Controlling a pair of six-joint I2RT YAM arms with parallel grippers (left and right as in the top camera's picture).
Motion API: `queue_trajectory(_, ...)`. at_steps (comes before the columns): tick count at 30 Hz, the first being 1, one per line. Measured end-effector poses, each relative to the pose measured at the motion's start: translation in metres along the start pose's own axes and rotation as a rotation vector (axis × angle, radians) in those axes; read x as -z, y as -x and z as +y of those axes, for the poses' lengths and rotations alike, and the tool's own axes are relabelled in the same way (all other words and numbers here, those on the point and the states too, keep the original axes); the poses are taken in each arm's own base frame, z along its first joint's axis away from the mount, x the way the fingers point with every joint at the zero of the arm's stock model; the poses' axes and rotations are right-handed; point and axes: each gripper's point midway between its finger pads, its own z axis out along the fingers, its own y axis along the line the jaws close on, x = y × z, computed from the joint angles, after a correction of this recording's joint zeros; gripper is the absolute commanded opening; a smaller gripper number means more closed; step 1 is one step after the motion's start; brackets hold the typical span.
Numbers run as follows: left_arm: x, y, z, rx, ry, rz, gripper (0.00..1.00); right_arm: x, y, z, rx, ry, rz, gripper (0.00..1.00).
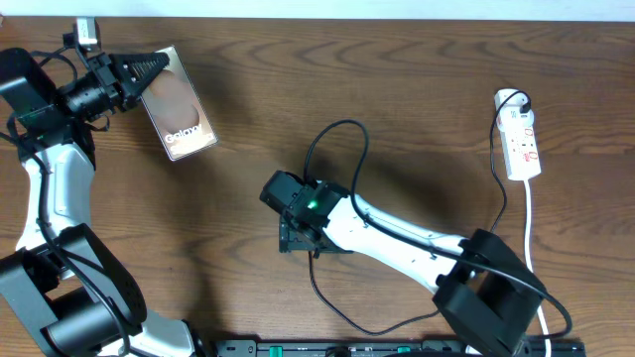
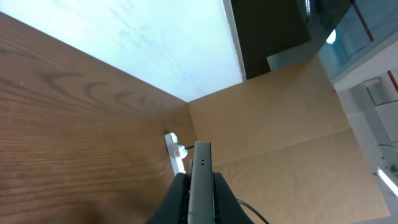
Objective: Plug charger to phone and switch on socket
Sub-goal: 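Lower the right gripper onto the black cable's USB-C plug, then close the right gripper on the plug and lift it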
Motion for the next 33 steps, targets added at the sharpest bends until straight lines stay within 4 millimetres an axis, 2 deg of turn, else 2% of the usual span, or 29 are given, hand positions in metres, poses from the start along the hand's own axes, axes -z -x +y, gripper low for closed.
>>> queue_trajectory(3, 0.0, 0.0, 0.0, 0.0, 0.0, 0.0, 0.07, -0.006, -0.003, 0.0, -0.007, -0.007, 0.019, 0.76)
queue_trajectory(6, 0.0, 0.0, 0.0, 0.0, 0.0, 0.0, 0.07, -0.012, -0.004, -0.001, -0.014, -0.017, 0.029, 0.65)
queue_trajectory(14, 0.0, 0.0, 0.0, 0.001, 0.0, 0.0, 0.07, -0.038, -0.01, -0.005, -0.016, -0.059, 0.075, 0.66)
queue_trajectory(16, 0.0, -0.002, 0.002, 0.008, 0.001, 0.001, 0.07, -0.038, -0.01, -0.003, -0.016, -0.052, 0.077, 0.64)
queue_trajectory(23, 0.0, -0.006, 0.007, 0.027, 0.003, 0.003, 0.07, -0.039, -0.009, -0.001, -0.017, -0.041, 0.075, 0.33)
queue_trajectory(27, 0.0, -0.006, 0.008, 0.027, 0.003, 0.002, 0.07, -0.039, -0.009, 0.0, -0.017, -0.037, 0.078, 0.08)
queue_trajectory(29, 0.0, -0.006, 0.008, 0.028, 0.003, 0.003, 0.07, -0.039, -0.009, 0.001, -0.018, -0.035, 0.077, 0.01)
queue_trajectory(33, 0.0, -0.006, 0.008, 0.028, 0.003, 0.003, 0.07, -0.039, -0.009, 0.002, -0.017, -0.03, 0.078, 0.01)
